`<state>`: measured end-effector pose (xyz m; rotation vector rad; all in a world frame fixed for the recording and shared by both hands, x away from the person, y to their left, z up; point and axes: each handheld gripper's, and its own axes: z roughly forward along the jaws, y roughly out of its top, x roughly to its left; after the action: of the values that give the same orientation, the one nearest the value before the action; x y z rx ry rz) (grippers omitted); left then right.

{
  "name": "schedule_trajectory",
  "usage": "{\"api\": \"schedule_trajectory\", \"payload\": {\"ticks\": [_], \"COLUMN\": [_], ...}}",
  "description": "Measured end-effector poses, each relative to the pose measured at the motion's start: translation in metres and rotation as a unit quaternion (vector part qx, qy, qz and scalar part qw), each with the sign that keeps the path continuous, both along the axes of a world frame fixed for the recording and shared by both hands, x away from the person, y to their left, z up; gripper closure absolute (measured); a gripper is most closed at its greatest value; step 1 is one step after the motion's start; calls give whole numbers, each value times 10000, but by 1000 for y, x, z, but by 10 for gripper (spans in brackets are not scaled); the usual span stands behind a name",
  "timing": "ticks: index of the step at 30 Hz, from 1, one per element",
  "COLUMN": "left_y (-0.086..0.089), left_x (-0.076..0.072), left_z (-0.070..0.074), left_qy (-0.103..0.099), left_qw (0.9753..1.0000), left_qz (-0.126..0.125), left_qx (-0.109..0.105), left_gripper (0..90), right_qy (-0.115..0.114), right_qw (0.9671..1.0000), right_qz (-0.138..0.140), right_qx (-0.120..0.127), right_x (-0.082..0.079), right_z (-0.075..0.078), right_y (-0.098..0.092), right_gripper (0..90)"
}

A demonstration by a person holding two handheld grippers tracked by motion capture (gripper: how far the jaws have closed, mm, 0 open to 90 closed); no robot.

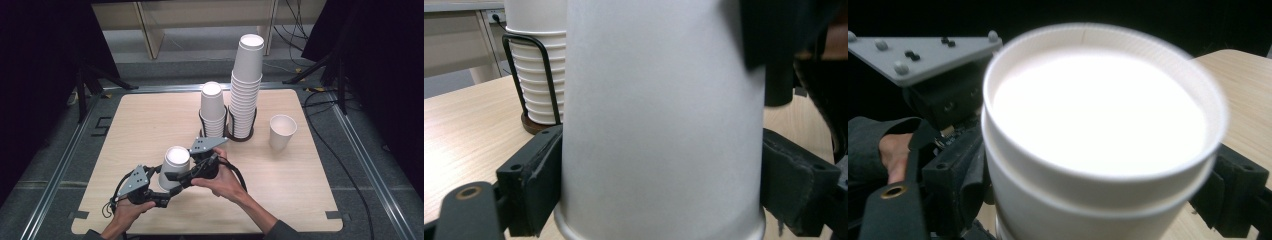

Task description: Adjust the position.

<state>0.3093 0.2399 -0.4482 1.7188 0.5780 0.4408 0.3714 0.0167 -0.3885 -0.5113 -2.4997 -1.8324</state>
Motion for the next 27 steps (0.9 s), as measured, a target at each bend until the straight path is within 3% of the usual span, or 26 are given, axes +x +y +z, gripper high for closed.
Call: {"api": "schedule_trajectory", "payload": {"ticks": [2, 4, 7, 10, 19, 27], "left_y": [-1, 0, -2, -1, -3, -4], "left_x": [1, 0, 0, -1, -3, -3], "left_z": [-1, 0, -1, 0, 0, 0], "left_qy": [-42, -36, -82, -88, -116, -133], "left_qw": [9999, 9999, 9999, 9997, 9995, 9998], "left_qz": [-42, 2, -46, -11, -65, -121], "left_qx": [-83, 105, 55, 216, 298, -17], "left_gripper": [143, 143, 143, 143, 142, 91], "right_qy": [-1, -23, -18, 51, 114, 283], "right_qw": [10000, 10000, 9999, 9998, 9996, 9994], "right_qz": [-28, -18, 4, 7, 124, 190], "right_qx": [25, -22, -130, -181, -223, -44], "right_x": [1, 1, 2, 2, 2, 3], "right_z": [6, 10, 14, 14, 12, 14], "right_y": [-3, -6, -10, -10, -8, -11], "right_gripper": [151, 151, 151, 151, 195, 237]}}
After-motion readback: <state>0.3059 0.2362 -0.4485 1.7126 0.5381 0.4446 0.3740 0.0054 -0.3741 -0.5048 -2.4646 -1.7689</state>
